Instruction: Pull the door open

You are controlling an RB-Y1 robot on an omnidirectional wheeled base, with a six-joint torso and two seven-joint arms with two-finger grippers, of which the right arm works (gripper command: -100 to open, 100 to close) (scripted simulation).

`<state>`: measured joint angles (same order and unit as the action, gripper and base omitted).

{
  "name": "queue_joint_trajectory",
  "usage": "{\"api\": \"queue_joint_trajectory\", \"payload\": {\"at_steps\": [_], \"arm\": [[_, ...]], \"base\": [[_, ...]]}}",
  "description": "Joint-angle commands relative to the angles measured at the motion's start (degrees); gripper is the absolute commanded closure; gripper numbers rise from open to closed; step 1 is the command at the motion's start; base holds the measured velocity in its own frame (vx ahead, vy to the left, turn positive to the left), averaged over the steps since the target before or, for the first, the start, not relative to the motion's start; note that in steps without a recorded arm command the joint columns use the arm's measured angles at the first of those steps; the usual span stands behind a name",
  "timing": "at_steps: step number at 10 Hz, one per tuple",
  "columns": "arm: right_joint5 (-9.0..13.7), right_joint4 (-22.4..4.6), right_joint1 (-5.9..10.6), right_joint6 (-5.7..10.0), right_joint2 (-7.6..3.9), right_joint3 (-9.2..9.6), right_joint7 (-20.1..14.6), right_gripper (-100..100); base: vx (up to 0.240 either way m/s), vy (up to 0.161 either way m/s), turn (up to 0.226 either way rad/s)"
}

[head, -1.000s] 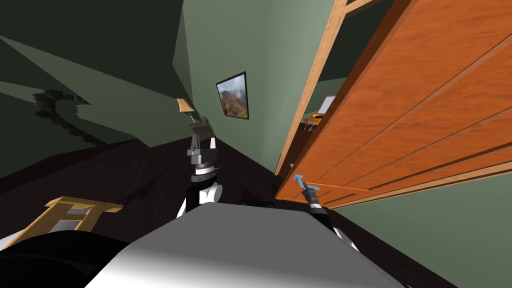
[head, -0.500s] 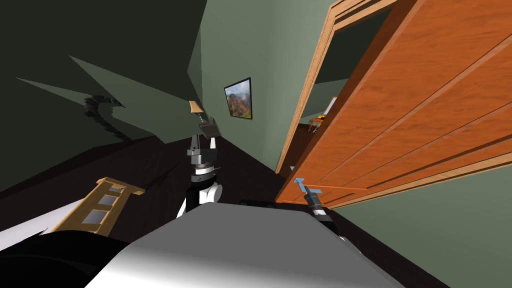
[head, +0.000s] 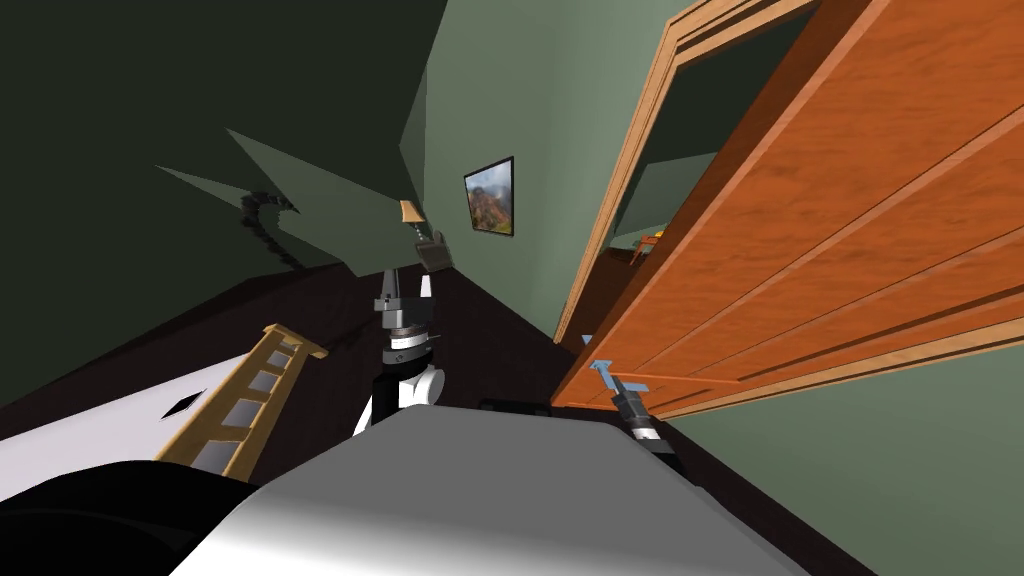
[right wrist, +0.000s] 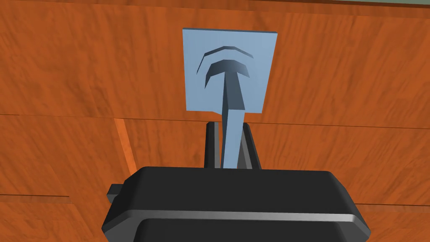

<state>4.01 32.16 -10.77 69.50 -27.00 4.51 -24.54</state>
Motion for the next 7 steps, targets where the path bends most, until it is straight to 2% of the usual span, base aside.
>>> {"api": "queue_joint_trajectory", "payload": {"at_steps": [1,2,4,6,7], "arm": [[0.00,-0.19,-0.99,1.35,-0.46,0.20,-0.41,100],[0.00,-0.19,-0.99,1.35,-0.46,0.20,-0.41,100],[-0.04,-1.10,-1.76,3.35,-1.01,0.49,-0.90,100],[-0.06,-1.69,-2.26,4.66,-1.37,0.69,-1.21,100],[-0.16,-1.63,-1.81,4.25,-0.96,0.77,-0.99,100]], "base": [[-0.185,-0.067,0.188],[-0.131,-0.052,0.069],[-0.147,-0.054,0.155],[-0.202,-0.080,0.155],[-0.074,-0.031,0.034]]}}
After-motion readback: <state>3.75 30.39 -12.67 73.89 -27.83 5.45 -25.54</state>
